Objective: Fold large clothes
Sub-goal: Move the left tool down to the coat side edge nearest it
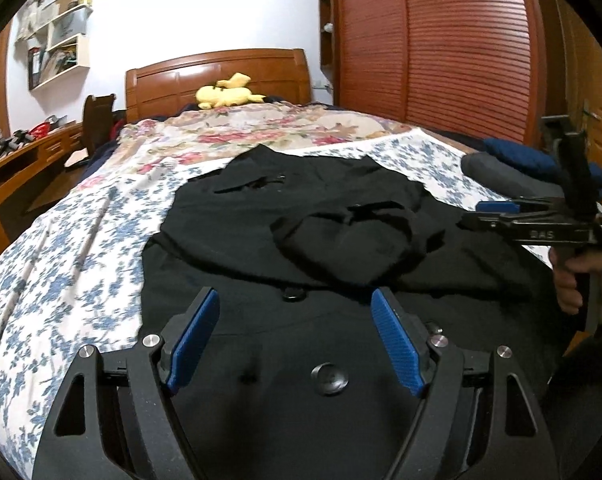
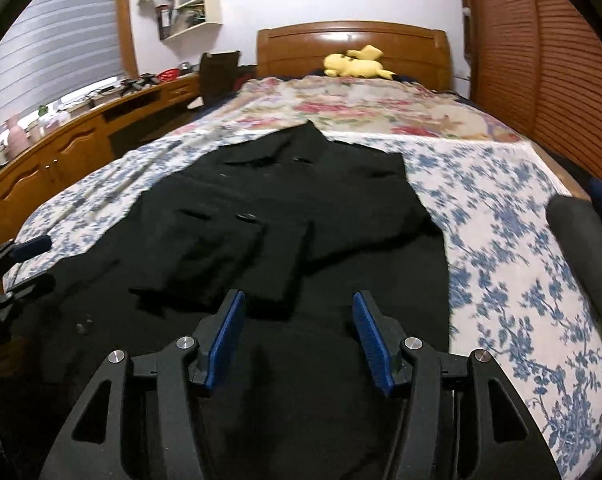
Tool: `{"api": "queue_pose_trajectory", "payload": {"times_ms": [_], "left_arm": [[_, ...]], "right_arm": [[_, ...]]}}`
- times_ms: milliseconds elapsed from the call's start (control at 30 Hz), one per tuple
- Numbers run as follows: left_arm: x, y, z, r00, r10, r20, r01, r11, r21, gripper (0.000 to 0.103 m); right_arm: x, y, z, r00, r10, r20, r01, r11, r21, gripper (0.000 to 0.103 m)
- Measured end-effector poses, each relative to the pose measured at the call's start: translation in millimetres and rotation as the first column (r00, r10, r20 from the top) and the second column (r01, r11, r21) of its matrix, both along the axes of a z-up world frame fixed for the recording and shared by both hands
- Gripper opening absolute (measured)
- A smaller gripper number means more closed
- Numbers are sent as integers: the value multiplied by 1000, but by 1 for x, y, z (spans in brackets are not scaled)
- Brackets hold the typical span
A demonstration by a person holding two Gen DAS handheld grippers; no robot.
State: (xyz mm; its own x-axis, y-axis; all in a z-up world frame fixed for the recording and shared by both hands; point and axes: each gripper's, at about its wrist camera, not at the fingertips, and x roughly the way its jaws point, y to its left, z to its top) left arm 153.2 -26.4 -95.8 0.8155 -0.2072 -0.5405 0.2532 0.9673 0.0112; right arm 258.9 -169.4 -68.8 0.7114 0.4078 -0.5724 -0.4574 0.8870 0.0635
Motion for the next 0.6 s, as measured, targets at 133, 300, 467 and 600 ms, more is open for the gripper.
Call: {"api": "queue_pose_trajectory", "payload": {"times_ms": [133,300,467,600], "left_arm": [[6,-27,5,999,-39,0,39,998,41,71],[22,-64,16,995,-95,-26,95,995,35,62],[38,-105,28,988,-149,-29,150,987,54,57],[52,-135,30,979,-197,-50,200,978,66,50]], "right_arm": [[-5,-9,-6,1000,-12,-14,11,999,-34,58],[-37,-20,10,1000,-28,5,29,997,-65,58],[-43,-31,15,999,-46,-2,46,998,-41,58],[-48,-41,11,999,-49,0,49,998,-32,58]]}}
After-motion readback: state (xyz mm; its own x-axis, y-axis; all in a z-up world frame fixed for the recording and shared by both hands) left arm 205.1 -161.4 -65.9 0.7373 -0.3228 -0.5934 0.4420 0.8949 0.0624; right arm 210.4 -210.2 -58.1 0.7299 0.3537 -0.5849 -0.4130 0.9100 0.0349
